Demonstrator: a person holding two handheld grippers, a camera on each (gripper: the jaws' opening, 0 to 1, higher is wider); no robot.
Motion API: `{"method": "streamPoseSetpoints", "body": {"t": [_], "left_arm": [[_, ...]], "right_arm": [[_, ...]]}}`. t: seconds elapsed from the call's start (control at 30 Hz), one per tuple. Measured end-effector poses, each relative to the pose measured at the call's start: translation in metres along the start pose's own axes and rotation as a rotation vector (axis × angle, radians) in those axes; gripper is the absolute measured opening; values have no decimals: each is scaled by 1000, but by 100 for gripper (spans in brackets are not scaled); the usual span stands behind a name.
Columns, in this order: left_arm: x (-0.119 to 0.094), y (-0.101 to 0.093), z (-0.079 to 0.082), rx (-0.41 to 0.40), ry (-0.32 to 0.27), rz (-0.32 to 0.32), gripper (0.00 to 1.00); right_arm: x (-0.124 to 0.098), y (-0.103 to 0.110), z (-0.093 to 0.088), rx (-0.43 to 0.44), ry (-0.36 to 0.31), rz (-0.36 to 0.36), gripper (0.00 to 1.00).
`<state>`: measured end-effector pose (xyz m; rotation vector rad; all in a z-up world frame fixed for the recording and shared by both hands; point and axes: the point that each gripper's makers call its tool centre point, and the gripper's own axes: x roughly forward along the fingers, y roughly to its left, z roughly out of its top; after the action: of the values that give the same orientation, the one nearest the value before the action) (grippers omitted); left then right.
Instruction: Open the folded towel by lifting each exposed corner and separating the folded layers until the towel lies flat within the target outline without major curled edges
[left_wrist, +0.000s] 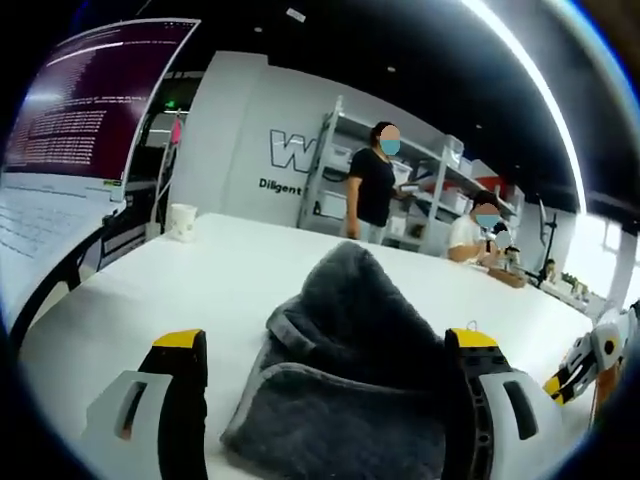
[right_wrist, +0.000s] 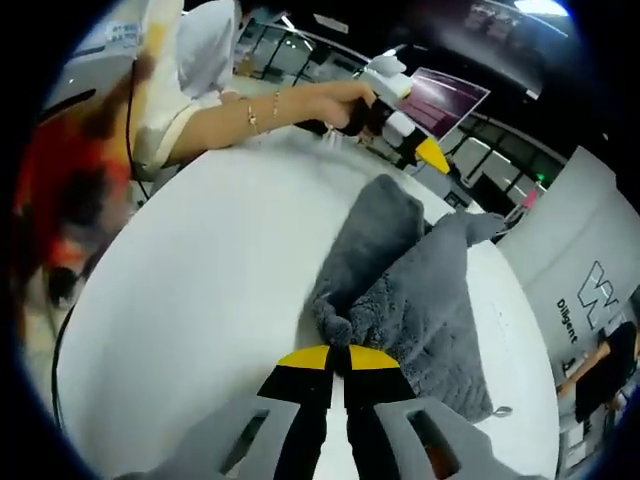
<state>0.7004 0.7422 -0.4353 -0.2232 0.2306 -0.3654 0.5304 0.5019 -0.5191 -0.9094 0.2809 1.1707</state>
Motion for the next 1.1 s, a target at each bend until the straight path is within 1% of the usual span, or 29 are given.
{"method": "streamPoseSetpoints", "body": {"t": [0.1,0.23,0.33,0.43,0.57,0.67,0.73,0.77,0.87,0.97,1.0,1.07,1.1], "left_arm": [[-1,-1,3,2,-10,-2,96],[-3,-8,10,8,-38,-24,96],[0,-5,7,15,-19,-23,96],[-1,-5,4,11,-12,-24,96],[-1,-6,5,14,-14,-24,96],[-1,-6,3,15,-6,-23,96],[0,-6,1,14,0,-22,96],[0,-6,1,15,2,-23,96],[1,-7,0,17,7,-25,96],[2,-6,-1,17,14,-25,96],[2,-6,-2,16,17,-25,96],[2,-6,-3,17,21,-26,96],[4,-5,-2,18,19,-27,96]], "right_arm": [[-1,1,-1,13,-4,6,0],[-3,3,-4,23,1,10,0],[-7,6,-5,17,1,17,0],[-10,5,-6,43,-25,21,0],[-11,7,-8,47,-21,20,0],[-11,6,-8,52,-26,22,0],[-12,6,-8,63,-30,27,0],[-13,6,-7,86,-38,35,0],[-15,5,-6,119,-42,35,2],[-21,3,-4,143,-50,24,9],[-24,2,-3,154,-58,19,14],[-31,-1,2,208,-95,4,22],[-34,-4,2,225,-104,-2,29]]}}
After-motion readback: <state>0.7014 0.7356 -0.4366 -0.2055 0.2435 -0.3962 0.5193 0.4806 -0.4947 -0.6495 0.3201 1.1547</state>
